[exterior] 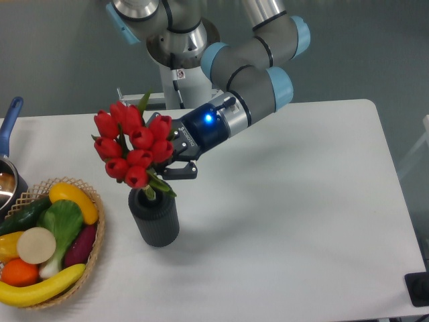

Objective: Insert the flowers into the vase
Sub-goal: 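Lower the tulip stems into the vase opening, then push the tulips further down into the vase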

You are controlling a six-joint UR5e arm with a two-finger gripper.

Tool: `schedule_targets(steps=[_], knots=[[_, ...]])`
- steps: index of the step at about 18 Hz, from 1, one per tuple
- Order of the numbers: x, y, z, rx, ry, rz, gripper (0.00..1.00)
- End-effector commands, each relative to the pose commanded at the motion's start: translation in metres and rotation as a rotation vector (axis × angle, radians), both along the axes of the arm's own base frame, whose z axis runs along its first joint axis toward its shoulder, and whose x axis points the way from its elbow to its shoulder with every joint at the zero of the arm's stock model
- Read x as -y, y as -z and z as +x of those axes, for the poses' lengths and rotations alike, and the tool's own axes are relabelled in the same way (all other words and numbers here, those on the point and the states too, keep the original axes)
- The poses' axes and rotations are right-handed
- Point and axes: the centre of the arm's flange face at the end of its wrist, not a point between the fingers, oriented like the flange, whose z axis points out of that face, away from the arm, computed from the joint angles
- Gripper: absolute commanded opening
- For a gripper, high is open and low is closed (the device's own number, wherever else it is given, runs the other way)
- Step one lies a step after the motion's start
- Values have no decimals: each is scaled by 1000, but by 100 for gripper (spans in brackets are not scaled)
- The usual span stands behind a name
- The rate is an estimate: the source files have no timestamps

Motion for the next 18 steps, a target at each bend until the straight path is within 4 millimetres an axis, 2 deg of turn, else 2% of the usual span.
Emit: schedule_targets(steps=[2, 10, 18], knots=[[-2, 9, -3, 7, 0, -4, 30], [6, 24, -11, 33, -20, -23, 30], [10, 39, -8, 36, -25, -27, 30]])
